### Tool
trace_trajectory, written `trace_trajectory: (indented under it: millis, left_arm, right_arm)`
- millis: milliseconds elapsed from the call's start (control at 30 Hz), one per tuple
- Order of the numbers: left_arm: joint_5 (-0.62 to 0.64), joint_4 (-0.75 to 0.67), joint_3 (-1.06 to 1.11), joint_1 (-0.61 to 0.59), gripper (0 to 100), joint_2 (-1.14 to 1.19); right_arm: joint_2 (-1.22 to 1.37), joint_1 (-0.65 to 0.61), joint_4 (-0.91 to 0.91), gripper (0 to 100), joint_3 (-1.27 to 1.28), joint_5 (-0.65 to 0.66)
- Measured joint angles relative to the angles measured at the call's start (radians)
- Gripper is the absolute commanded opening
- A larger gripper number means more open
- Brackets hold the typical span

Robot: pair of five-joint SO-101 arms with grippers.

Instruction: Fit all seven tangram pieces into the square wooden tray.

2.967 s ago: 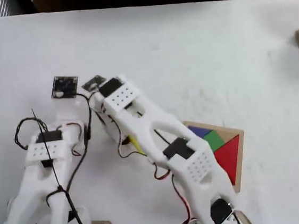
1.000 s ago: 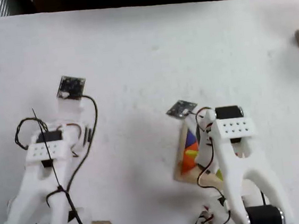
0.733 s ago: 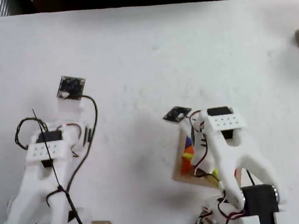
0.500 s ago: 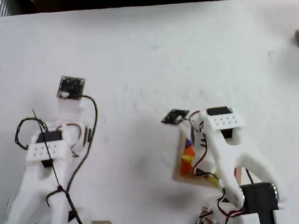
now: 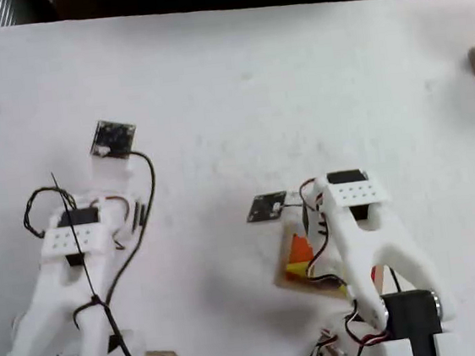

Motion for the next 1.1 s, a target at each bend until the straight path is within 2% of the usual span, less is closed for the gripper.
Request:
trace_trajectory:
  millis: [233, 433, 600, 700, 867, 1000, 1100]
  left_arm:
    - [0.000, 0.000, 0.000, 0.000, 15, 0.000]
    - [0.000, 0.000, 0.000, 0.000, 15, 0.000]
    - [0.000, 0.000, 0.000, 0.000, 15, 0.000]
    - [0.000, 0.000, 0.000, 0.000, 15, 0.000]
    - [0.000, 0.000, 0.000, 0.000, 15, 0.000]
    - [0.000, 0.000, 0.000, 0.000, 15, 0.000]
    - [0.000, 0.000, 0.000, 0.000, 15, 0.000]
  right_arm:
    - [0.000, 0.000, 0.000, 2.1, 0.000, 0.155]
    - [0.000, 0.000, 0.000, 17.0, 0.000, 0.169]
    - [0.000, -0.002, 0.009, 15.6, 0.000, 0.169]
    - [0.000, -0.002, 0.018, 19.0, 0.000, 0.170]
    - [-0.057, 0.012, 0.173, 23.4, -0.103, 0.170]
    - [-0.196, 0.052, 0.324, 23.4, -0.219, 0.170]
    - [-0.322, 0.089, 0.354, 23.4, -0.272, 0.161]
